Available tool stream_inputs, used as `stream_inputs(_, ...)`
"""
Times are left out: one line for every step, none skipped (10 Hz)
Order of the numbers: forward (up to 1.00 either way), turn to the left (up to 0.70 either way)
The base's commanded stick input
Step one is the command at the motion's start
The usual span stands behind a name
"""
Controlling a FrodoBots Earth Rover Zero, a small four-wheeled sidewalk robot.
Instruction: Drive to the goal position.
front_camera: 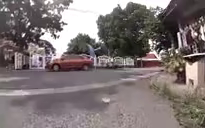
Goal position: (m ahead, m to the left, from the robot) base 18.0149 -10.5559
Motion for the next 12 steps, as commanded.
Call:
stream_inputs(0.70, -0.11)
stream_inputs(0.70, -0.30)
stream_inputs(0.70, -0.35)
stream_inputs(0.70, -0.35)
stream_inputs(0.70, -0.25)
stream_inputs(0.70, 0.00)
stream_inputs(0.70, 0.00)
stream_inputs(0.70, 0.00)
stream_inputs(0.70, 0.00)
stream_inputs(0.70, 0.00)
stream_inputs(0.70, -0.14)
stream_inputs(0.70, -0.35)
